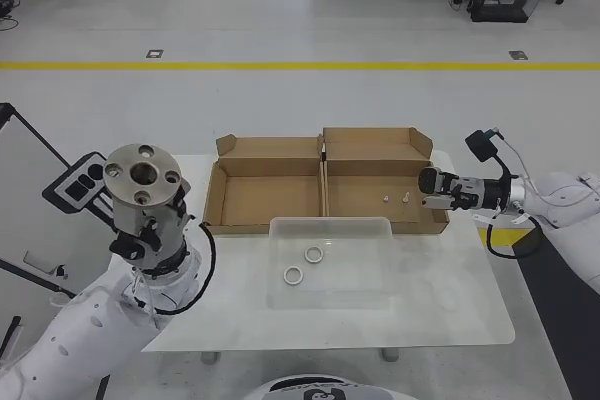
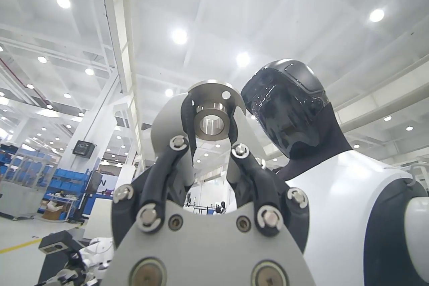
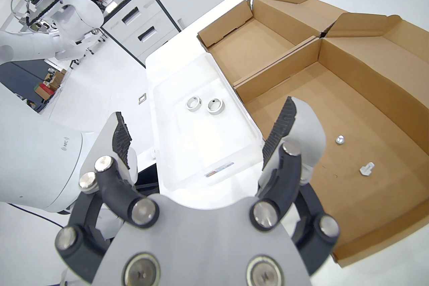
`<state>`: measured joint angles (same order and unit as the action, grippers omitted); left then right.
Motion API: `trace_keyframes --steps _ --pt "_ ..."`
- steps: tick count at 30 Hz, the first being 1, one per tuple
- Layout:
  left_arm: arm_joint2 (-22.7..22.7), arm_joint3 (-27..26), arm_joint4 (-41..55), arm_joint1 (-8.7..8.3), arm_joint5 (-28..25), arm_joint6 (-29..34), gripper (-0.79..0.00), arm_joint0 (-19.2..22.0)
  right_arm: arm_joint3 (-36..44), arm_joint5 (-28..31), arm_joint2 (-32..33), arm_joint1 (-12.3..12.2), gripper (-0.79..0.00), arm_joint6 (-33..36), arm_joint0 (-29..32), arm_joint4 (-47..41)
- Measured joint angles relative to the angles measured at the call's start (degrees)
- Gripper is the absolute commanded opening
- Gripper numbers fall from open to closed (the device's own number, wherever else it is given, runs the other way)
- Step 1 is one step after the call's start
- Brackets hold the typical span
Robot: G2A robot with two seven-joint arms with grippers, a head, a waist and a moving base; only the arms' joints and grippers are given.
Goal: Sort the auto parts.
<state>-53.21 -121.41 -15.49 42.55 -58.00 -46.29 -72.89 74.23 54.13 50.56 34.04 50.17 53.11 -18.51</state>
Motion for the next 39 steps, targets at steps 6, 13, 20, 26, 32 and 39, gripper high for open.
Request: trace_keyframes --steps 6,13,20,26,32,39 --pt "0.1 2.0 -2.0 0.08 0.0 0.0 -0.785 -0.3 0.0 0.0 0.0 0.0 0.0 0.0 0.0 0.0" --pt "0.8 5.8 -8.8 -0.88 0.0 0.0 -0.785 0.4 0.0 0.0 0.0 0.0 0.0 0.0 0.0 0.0" --pt "1.1 8.8 -15.7 -2.25 0.0 0.0 -0.785 1.2 0.0 0.0 0.0 0.0 0.0 0.0 0.0 0.0" --pt "1.2 8.7 -15.7 -2.89 0.0 0.0 -0.785 1.2 0.0 0.0 0.0 0.0 0.0 0.0 0.0 0.0" --pt "0.9 5.3 -9.2 -2.54 0.0 0.0 -0.785 0.7 0.0 0.0 0.0 0.0 0.0 0.0 0.0 0.0" --pt "0.1 2.5 -5.9 -1.64 0.0 0.0 -0.785 0.0 0.0 0.0 0.0 0.0 0.0 0.0 0.0 0.0"
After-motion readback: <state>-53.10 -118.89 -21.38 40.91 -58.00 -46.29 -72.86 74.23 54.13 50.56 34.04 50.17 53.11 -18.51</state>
